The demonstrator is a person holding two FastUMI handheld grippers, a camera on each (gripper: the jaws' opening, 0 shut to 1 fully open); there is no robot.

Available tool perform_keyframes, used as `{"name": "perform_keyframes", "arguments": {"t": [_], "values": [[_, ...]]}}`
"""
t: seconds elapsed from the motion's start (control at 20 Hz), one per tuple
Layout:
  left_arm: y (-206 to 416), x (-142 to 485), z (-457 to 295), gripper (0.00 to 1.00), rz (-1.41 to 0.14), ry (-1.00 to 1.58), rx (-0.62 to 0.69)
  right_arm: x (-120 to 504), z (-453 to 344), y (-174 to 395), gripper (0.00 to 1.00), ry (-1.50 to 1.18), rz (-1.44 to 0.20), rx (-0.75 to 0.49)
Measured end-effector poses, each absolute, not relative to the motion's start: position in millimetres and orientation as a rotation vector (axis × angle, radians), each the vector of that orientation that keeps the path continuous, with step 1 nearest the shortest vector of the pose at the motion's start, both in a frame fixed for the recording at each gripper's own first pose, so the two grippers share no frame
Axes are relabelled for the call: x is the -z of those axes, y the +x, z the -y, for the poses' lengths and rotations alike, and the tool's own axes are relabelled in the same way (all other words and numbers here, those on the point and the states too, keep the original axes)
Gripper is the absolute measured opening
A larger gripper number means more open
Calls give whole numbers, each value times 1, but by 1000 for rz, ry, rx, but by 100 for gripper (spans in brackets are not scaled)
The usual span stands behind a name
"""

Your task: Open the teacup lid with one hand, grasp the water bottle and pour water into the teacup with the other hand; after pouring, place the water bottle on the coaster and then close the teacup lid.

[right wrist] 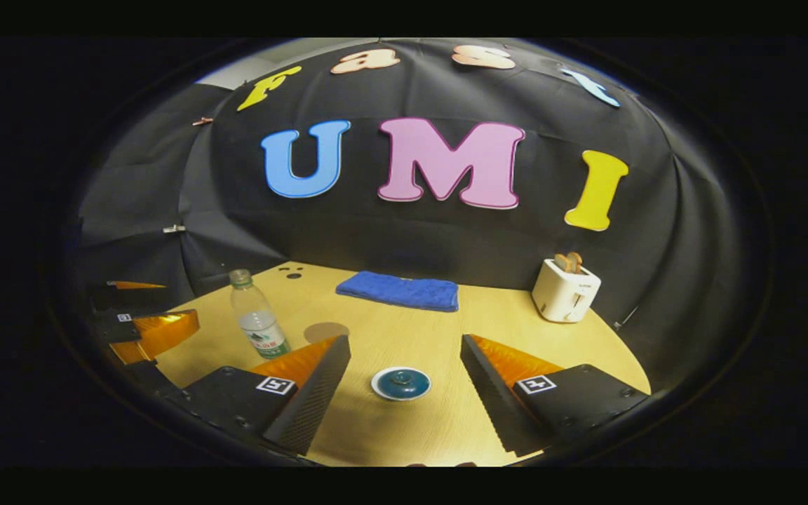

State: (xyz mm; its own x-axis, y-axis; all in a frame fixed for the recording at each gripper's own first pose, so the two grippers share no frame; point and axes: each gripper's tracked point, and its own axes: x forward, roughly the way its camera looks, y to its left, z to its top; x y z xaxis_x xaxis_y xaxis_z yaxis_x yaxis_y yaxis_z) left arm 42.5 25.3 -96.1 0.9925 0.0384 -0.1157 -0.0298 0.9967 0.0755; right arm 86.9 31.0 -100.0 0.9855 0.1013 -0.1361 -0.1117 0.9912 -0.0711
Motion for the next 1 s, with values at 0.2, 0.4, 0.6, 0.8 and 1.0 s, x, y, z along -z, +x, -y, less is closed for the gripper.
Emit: {"name": "perform_keyframes", "arguments": {"t": [0.2,0.4,0.6,0.8,1.0], "values": [[53,133,-29,97,-148,62,-41,138,-29,121,98,-98,-147,-96],[70,162,-33,97,-164,32,-47,166,-25,146,98,-90,-152,-78],[75,180,-37,97,-158,12,-52,188,-23,162,98,-79,-149,-59],[73,205,-36,97,-208,-62,-47,207,-31,159,98,-108,-161,-84],[68,220,-40,98,-237,-96,-68,213,-38,160,95,-136,-166,-102]]}}
